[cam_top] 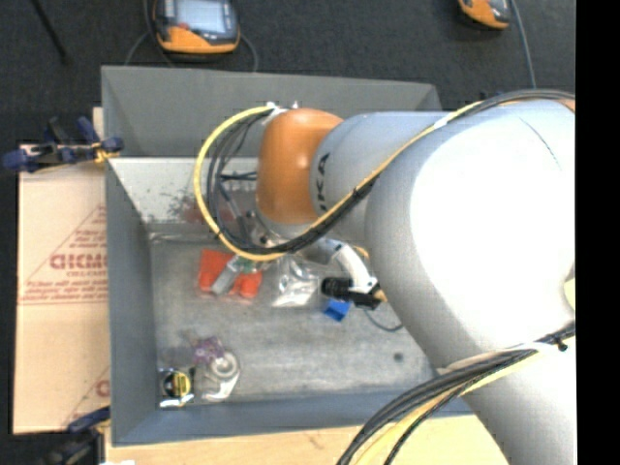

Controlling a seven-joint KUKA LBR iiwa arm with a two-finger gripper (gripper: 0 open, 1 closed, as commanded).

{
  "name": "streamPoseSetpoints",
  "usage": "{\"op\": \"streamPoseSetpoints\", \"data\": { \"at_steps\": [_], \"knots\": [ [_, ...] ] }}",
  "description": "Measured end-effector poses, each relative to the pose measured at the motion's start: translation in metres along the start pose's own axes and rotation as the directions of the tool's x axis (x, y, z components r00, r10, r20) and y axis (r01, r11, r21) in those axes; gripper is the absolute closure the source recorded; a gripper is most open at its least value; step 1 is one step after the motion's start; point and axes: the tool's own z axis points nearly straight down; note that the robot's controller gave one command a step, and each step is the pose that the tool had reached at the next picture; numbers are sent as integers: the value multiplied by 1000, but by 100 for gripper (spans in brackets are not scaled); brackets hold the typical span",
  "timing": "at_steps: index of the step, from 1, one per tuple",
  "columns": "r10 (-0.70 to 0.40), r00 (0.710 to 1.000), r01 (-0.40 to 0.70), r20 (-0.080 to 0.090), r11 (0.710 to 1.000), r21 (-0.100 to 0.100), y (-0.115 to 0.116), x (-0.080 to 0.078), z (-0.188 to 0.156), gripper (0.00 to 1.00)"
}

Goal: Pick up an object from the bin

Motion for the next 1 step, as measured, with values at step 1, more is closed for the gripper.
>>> {"op": "streamPoseSetpoints", "data": {
  "at_steps": [1],
  "knots": [
    [-4, 1000, 4, 4, 1000, -1, 1, -1, -2, 0]
  ]
}}
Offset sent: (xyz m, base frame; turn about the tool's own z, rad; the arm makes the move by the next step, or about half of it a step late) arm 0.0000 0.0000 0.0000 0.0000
